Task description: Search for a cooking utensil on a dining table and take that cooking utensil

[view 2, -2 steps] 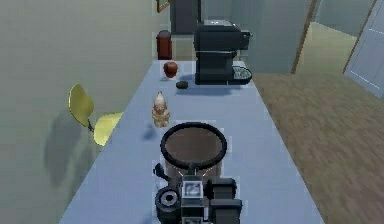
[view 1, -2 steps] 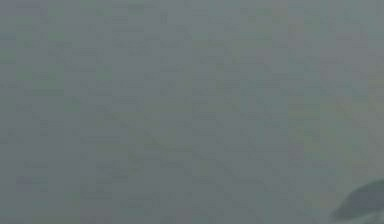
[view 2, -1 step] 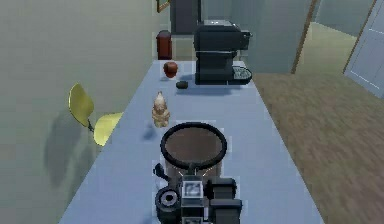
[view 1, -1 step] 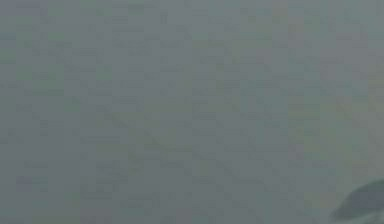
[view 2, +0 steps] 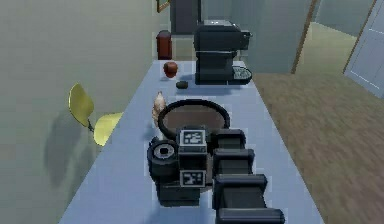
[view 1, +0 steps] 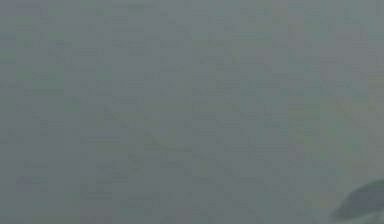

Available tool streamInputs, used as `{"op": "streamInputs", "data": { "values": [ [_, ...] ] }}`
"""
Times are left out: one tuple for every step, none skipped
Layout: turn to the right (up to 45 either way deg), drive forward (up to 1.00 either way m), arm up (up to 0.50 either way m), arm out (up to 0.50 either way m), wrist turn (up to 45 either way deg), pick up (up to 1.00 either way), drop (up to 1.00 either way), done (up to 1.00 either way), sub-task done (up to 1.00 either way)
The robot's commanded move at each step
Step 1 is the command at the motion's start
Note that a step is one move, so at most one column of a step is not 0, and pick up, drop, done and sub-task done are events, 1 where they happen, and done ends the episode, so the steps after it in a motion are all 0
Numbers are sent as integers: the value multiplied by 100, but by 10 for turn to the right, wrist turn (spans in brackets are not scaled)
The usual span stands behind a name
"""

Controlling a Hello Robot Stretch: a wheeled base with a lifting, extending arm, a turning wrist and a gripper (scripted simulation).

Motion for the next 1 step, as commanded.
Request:
{"op": "streamInputs", "data": {
  "values": [
    [0, 0, 0, 0, 0, 0, 0, 100, 0]
  ]
}}
